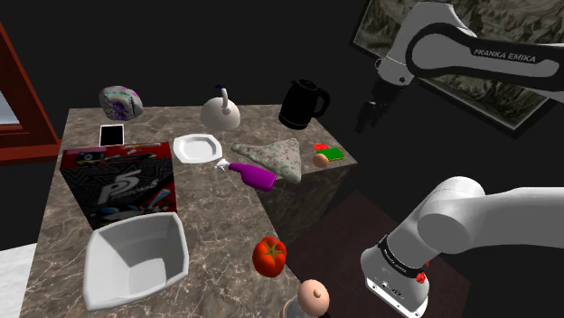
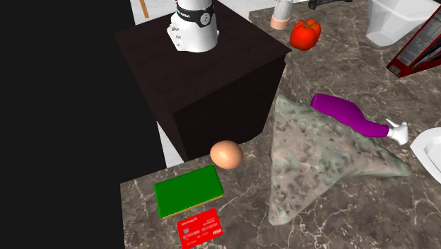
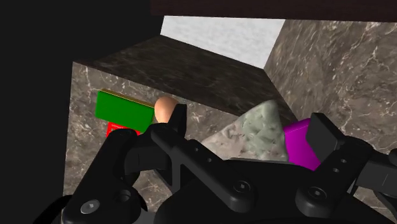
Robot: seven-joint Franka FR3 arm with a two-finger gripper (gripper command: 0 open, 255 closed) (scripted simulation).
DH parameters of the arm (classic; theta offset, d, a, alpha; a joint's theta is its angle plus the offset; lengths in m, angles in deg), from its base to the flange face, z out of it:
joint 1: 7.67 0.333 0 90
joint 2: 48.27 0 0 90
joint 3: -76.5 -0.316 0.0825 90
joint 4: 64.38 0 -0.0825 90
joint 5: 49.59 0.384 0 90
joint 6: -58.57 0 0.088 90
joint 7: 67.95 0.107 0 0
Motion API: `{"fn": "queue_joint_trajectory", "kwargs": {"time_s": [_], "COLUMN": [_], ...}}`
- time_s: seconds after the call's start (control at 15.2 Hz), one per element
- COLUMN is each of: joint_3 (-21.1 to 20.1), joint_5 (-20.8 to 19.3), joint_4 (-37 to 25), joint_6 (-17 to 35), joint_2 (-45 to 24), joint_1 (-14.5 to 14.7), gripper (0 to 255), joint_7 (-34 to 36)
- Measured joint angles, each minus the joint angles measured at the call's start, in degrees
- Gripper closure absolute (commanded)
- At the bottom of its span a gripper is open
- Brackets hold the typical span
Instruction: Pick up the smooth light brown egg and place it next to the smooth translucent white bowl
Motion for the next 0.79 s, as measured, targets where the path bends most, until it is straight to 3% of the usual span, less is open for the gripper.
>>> {"fn": "queue_joint_trajectory", "kwargs": {"time_s": [0.46,0.79], "joint_3": [10.52,19.14], "joint_5": [-1.9,0.31], "joint_4": [4.8,4.78], "joint_6": [15.01,26.17], "joint_2": [-7.82,-17.92], "joint_1": [0.61,3.62], "gripper": [0,0], "joint_7": [-12.52,-23.42]}}
